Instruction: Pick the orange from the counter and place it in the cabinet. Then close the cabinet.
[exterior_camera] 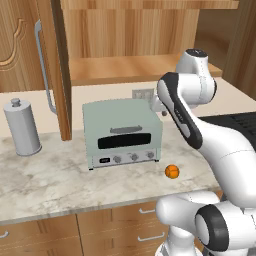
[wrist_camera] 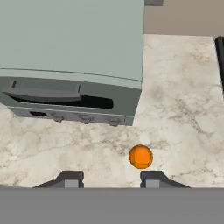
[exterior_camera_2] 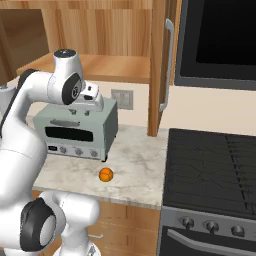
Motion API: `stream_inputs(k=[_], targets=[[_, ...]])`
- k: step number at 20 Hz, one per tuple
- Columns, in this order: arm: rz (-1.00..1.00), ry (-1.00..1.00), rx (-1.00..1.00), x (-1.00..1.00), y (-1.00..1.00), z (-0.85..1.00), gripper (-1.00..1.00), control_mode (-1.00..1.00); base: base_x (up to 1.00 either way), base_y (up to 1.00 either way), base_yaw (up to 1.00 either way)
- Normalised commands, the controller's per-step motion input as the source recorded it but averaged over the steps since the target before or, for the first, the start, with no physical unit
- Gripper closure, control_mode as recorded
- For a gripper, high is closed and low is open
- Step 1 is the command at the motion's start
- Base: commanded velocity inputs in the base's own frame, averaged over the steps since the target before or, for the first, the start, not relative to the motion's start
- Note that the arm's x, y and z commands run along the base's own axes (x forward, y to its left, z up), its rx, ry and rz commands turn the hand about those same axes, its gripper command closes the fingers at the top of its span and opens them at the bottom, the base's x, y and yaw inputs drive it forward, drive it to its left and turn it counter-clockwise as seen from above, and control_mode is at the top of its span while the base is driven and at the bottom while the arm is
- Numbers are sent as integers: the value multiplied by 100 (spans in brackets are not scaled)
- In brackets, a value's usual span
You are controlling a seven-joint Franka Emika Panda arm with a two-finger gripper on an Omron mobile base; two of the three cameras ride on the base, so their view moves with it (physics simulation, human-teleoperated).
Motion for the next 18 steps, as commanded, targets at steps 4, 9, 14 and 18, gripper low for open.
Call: stream_inputs(k=[4,9,14,18], targets=[[5,0,0,-4,0,-21,-100,-100,0,0,0],[7,7,0,-11,0,-59,-100,-100,0,0,0],[0,21,0,-9,-1,-62,-100,-100,0,0,0],[0,31,0,-6,0,-54,-100,-100,0,0,0]])
